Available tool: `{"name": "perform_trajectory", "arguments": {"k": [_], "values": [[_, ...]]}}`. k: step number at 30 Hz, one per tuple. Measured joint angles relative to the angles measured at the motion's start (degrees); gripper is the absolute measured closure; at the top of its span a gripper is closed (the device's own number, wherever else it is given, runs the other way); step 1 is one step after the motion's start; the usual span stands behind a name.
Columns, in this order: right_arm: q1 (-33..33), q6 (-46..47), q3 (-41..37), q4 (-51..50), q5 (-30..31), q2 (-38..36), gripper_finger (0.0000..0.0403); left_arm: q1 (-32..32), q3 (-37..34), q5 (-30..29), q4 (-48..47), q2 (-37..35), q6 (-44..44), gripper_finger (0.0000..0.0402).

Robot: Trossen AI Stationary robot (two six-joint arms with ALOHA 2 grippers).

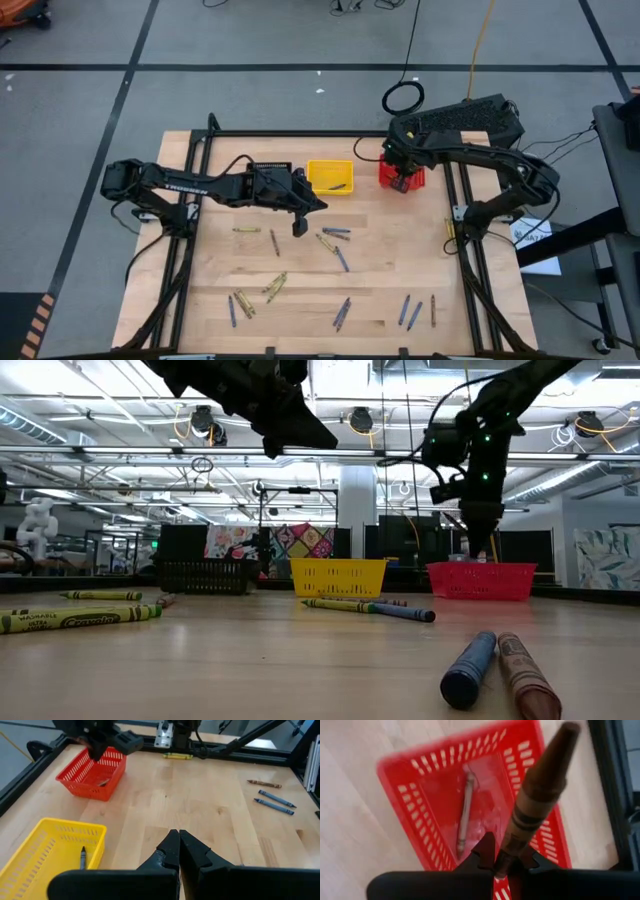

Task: Sort crayons
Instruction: Put the brown crayon into the red bin

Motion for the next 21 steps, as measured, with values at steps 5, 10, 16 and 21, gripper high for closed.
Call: {"name": "perform_trajectory", "arguments": {"k": [5,10,16,21], "values": [[-1.3,-1.1,0.0,0.0,0.0,2.4,0.0399,0.0,0.0,0.0,-0.1,0.0,0.0,0.0401],[-2.3,-1.2,0.0,-0.1,0.1,4.6,0.0399,-0.1,0.0,0.0,-0.1,0.0,-0.2,0.0401],[-2.4,-1.7,0.0,0.4,0.3,5.0,0.0398,-0.1,0.0,0.0,-1.1,0.0,-0.2,0.0401],[-2.4,-2.3,0.0,0.8,2.3,5.0,0.0398,-0.1,0.0,0.0,-1.1,0.0,-0.2,0.0401]]}}
